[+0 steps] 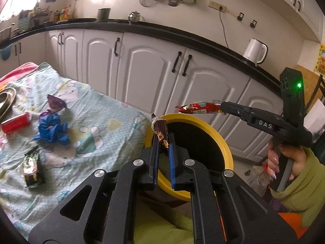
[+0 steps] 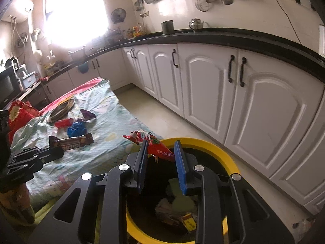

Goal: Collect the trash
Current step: 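Lower both held wrappers into the bin and open both tools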

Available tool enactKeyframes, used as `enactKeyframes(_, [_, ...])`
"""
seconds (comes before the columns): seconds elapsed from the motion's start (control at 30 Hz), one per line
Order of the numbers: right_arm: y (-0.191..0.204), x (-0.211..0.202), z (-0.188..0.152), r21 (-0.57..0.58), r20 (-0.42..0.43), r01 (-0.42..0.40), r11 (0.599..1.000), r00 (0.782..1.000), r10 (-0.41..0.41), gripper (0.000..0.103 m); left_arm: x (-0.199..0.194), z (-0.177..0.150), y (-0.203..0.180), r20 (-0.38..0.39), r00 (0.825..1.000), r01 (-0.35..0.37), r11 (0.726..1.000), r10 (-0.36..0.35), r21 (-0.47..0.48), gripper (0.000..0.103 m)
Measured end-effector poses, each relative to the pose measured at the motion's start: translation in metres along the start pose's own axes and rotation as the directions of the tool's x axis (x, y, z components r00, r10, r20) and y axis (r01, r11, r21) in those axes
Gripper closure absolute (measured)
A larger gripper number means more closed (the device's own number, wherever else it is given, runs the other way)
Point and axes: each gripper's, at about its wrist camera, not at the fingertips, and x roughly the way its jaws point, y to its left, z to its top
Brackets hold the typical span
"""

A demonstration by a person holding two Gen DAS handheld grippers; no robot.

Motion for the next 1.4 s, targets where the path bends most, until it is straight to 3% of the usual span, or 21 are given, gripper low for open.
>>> enactKeyframes(0.73, [-0.041,0.002,-0.027,0.041,-0.027,0.091,0.995,0.996,-0.090,0.078,0.046,-0.020,-0.046,-0.107,0.991,0.096,0.989,-0.084,0.112,0.098])
enactKeyframes(1.4, [-0.059,0.016,-0.042,0.078,-0.093,0.098,0.992,0.992,-0.090,0.078,0.077,-0.030,-0.064,-0.193,0.973,0.157,0.976,-0.126,0.153,0.098])
